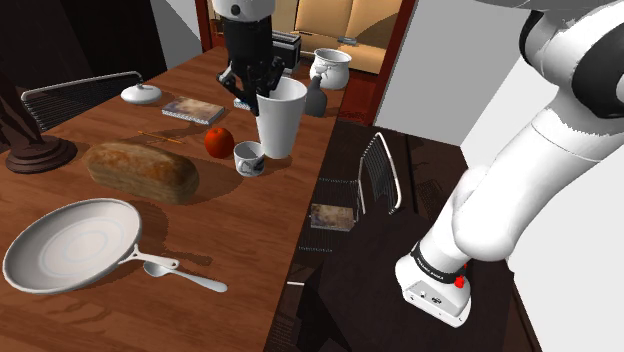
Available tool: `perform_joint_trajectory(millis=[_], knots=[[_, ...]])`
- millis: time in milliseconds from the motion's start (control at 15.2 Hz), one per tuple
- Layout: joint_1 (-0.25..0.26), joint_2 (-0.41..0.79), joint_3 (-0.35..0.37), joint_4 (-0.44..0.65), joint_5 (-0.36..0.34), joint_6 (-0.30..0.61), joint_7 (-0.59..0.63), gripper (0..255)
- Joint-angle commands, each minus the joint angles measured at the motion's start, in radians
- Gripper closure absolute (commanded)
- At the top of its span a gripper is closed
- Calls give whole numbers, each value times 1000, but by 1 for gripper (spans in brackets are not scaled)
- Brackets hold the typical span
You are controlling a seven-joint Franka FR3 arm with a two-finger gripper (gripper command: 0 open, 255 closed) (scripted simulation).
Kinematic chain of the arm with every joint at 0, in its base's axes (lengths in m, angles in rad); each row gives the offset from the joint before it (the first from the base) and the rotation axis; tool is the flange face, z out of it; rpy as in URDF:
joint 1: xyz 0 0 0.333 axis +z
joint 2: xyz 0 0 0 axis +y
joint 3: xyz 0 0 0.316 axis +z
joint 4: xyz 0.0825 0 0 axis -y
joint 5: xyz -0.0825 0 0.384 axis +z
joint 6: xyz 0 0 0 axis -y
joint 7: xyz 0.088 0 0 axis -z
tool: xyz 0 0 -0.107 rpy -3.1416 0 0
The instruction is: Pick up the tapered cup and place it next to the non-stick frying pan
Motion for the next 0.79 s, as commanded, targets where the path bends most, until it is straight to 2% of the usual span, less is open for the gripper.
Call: perform_joint_trajectory(millis=[0,726], knots=[[21,0,26,1,5,-7,47,255],[153,99,184,119,-8,-72,335,255]])
